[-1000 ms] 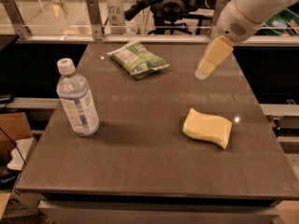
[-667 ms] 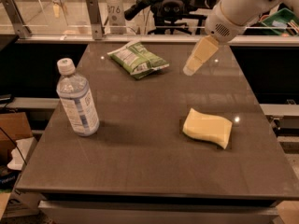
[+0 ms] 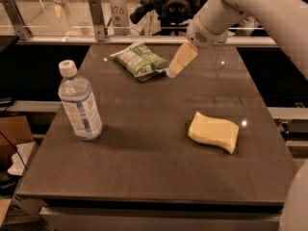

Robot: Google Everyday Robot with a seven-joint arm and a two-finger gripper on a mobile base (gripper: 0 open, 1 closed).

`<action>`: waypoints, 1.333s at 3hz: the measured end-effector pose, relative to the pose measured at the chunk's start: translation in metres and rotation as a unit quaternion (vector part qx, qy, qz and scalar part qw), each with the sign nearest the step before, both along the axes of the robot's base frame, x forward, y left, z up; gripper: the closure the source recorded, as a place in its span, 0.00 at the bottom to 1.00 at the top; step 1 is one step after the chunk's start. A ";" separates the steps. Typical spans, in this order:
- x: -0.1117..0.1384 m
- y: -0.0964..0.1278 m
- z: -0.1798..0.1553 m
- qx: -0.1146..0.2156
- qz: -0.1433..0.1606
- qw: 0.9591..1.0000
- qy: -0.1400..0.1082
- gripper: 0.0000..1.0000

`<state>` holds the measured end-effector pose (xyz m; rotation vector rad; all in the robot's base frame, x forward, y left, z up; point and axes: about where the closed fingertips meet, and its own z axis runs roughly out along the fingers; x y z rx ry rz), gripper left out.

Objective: Move green jalapeno chip bag near blue plastic bottle

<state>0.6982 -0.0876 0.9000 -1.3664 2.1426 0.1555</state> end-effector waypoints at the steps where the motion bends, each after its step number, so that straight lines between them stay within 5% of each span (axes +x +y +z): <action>1: 0.014 0.031 -0.012 0.011 0.011 1.000 0.002 0.00; 4: 0.036 0.095 -0.036 0.025 0.043 0.998 0.029 0.00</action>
Offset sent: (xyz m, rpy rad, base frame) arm 0.0478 0.0785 -0.0202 0.0650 0.0170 0.0570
